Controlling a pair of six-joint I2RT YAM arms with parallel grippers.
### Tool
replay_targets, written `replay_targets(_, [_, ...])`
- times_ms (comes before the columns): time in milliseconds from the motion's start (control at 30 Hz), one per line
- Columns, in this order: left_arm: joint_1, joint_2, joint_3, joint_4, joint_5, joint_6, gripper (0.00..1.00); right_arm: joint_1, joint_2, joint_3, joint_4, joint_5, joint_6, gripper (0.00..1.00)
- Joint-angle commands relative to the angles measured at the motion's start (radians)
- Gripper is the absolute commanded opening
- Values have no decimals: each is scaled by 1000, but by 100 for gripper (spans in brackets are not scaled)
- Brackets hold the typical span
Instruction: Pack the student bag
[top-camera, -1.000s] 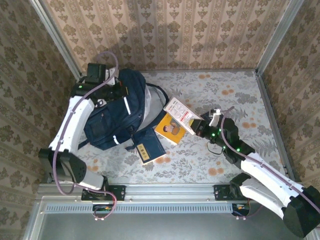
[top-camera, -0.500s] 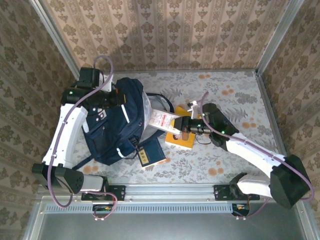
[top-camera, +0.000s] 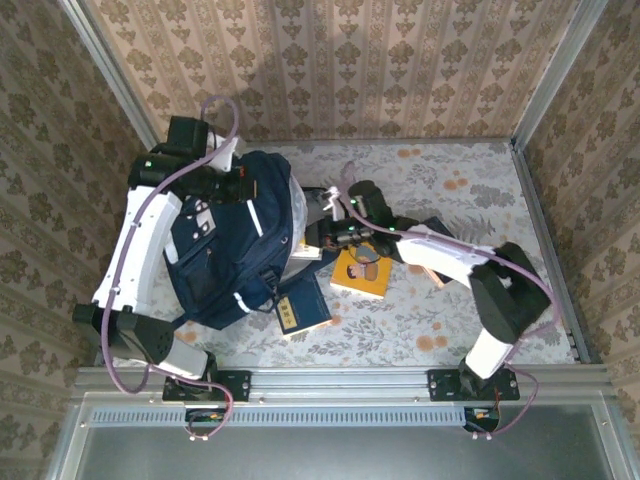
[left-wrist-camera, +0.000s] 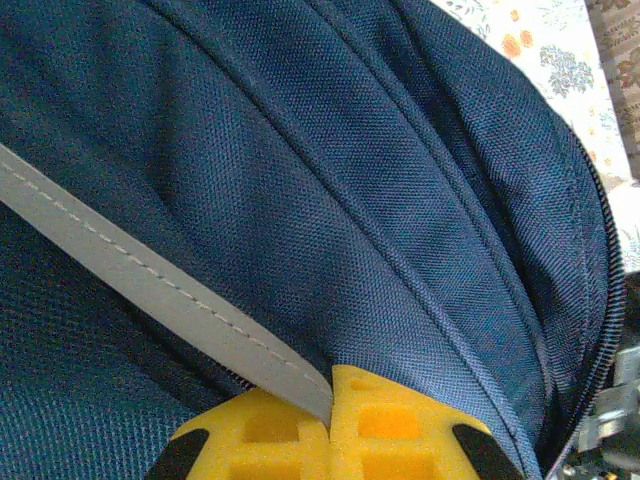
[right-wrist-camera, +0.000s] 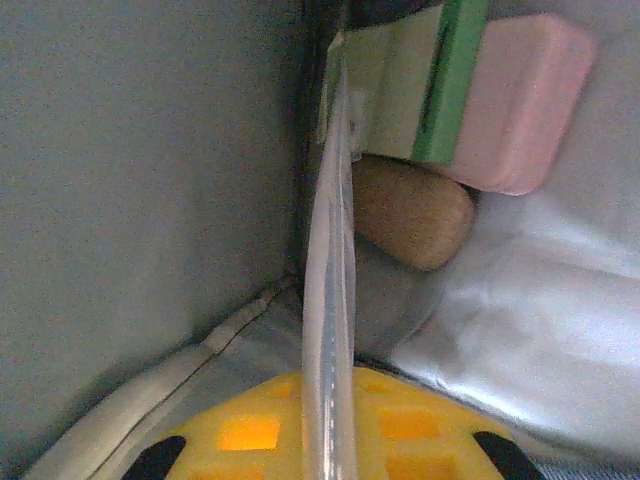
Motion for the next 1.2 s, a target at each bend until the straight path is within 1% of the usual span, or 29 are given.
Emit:
replay_targets(0, [-22, 15, 139, 75, 40, 87, 0, 45, 98, 124, -9, -50, -4, 7])
replay_targets(67, [-27, 37, 182, 69, 55, 96, 0, 55, 167, 182, -4, -37, 29, 6])
replay_targets(167, [-27, 63, 239, 66, 84, 96, 0, 60, 259, 258, 53, -30, 108, 6])
replay_targets(200, [-28, 72, 255, 63, 91, 98, 0, 61, 293, 285, 65, -26, 128, 8])
replay_targets(233, [-29, 79, 270, 62, 95, 98, 0, 63, 317, 318, 71, -17, 143, 11])
replay_targets(267, [-28, 86, 282, 58, 97, 98, 0, 65, 346, 336, 70, -1, 154, 14])
replay_targets(433, [-27, 116, 340, 56, 91, 97, 0, 100, 440, 455, 35, 116, 165, 16])
replay_targets(500, [-27, 135, 365, 49, 84, 96, 0, 123, 476, 510, -5, 171, 156, 17])
replay_targets(533, [-26, 142, 373, 46, 82, 96, 0, 134, 491, 550, -38, 203, 145, 19])
replay_targets(567, [-25, 147, 375, 46, 76, 93, 0, 144, 510, 574, -64, 229, 134, 21])
replay_targets(600, [-24, 150, 377, 46, 65, 90, 0, 154, 525, 609, -97, 256, 123, 26])
replay_targets(700, [-16, 151, 374, 36, 8, 84, 0, 166, 575, 698, -177, 282, 107, 44])
replay_targets(733, [-8, 149, 367, 34, -16, 81, 0, 166, 577, 710, -184, 282, 104, 49])
replay_targets(800, [18, 138, 340, 44, -28, 71, 0, 164, 557, 695, -172, 283, 92, 56])
replay_targets(900, [72, 116, 282, 84, -15, 39, 0, 160, 499, 649, -140, 288, 59, 68])
replay_targets(1033, [126, 113, 241, 114, 8, 10, 0, 154, 427, 632, -184, 318, -12, 83])
replay_targets(1167, [139, 121, 233, 113, -19, 13, 0, 130, 360, 580, -160, 322, -7, 90])
